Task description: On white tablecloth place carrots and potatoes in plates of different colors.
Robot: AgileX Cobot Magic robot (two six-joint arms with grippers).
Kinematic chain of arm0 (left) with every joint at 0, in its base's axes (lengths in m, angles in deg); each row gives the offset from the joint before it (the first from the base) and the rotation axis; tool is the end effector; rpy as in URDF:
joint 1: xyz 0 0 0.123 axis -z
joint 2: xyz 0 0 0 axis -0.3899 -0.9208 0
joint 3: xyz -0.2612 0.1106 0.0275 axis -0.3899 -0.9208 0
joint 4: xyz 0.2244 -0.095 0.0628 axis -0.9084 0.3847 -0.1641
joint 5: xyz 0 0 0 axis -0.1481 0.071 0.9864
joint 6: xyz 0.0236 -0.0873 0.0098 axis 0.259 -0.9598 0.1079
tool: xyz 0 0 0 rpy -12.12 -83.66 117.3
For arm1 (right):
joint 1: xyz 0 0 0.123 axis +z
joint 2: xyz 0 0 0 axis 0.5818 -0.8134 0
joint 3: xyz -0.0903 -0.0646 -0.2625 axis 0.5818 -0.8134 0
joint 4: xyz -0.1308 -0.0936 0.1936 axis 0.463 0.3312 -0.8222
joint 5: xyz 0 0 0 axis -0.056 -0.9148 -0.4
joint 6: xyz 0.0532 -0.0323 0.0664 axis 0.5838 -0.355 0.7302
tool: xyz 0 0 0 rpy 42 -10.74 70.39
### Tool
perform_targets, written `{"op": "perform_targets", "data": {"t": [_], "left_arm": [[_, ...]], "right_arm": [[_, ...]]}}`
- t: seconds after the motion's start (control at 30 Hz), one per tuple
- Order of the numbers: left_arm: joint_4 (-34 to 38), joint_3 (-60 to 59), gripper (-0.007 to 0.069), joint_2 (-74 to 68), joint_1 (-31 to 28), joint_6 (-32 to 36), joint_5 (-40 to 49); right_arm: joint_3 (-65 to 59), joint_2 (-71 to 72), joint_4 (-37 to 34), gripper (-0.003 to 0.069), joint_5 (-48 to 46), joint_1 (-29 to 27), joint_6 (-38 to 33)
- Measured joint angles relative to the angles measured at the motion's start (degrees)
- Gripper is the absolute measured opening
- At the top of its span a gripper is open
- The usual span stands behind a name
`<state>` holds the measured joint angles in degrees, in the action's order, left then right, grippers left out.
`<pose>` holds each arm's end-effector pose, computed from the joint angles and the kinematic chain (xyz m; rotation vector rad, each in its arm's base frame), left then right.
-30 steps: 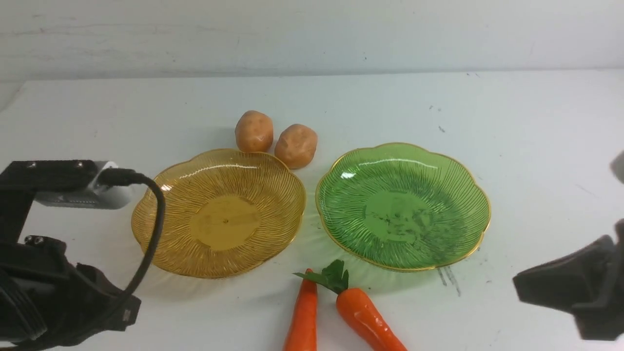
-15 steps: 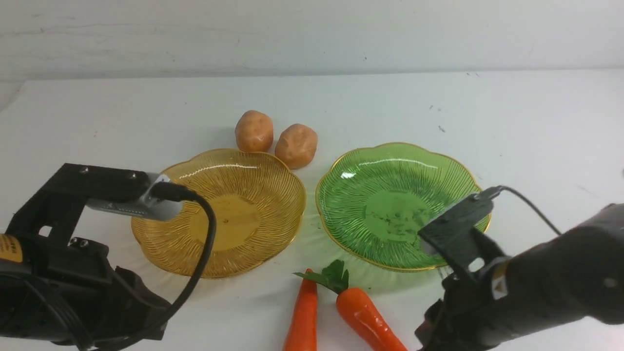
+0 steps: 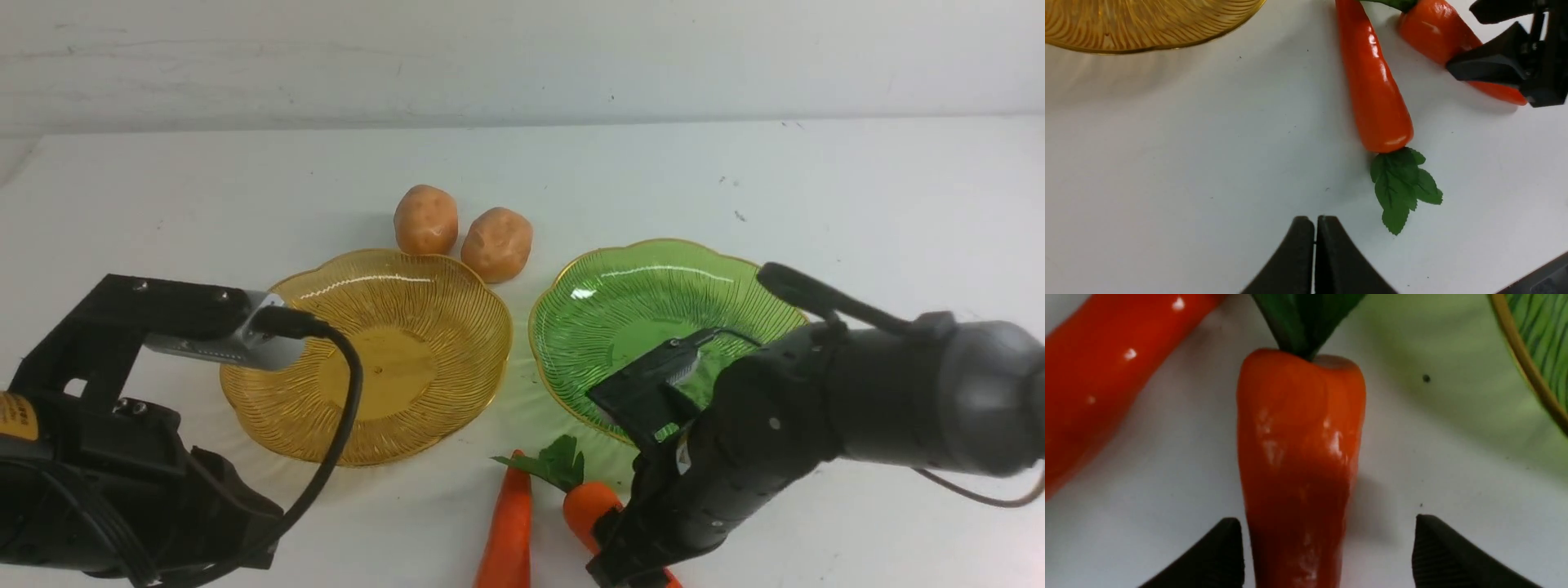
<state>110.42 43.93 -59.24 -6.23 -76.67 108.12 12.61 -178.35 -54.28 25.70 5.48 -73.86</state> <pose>0.1576 -0.0756 0.3013 0.3903 2.6188 -0.5223 0.2391 0.2206 0.1519 -0.9677 2.8206 0.2573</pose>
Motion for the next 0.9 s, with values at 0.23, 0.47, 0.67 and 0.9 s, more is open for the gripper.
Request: {"op": "perform_targets", "data": {"t": [0.23, 0.47, 0.67, 0.9], "left_arm": [[-0.42, 0.0, -0.0003, 0.0, 0.0, 0.0, -0.12], [-1.69, 0.0, -0.0003, -0.13, 0.0, 0.14, -1.19], [-1.89, 0.11, -0.0003, -4.94, 4.75, -1.8, -5.03], [-4.96, 1.03, -0.0003, -17.46, 19.53, -10.21, -10.26]], "right_arm": [[4.91, 0.03, -0.51, 0.0251, -13.67, 0.34, 0.11], [10.53, 12.06, 2.7, 0.0251, -20.32, -1.77, 3.87], [21.47, 6.25, 4.04, 0.0251, -14.4, -14.92, 8.46], [27.65, -5.46, 5.14, 0.0251, -11.99, -18.06, 7.68]]}}
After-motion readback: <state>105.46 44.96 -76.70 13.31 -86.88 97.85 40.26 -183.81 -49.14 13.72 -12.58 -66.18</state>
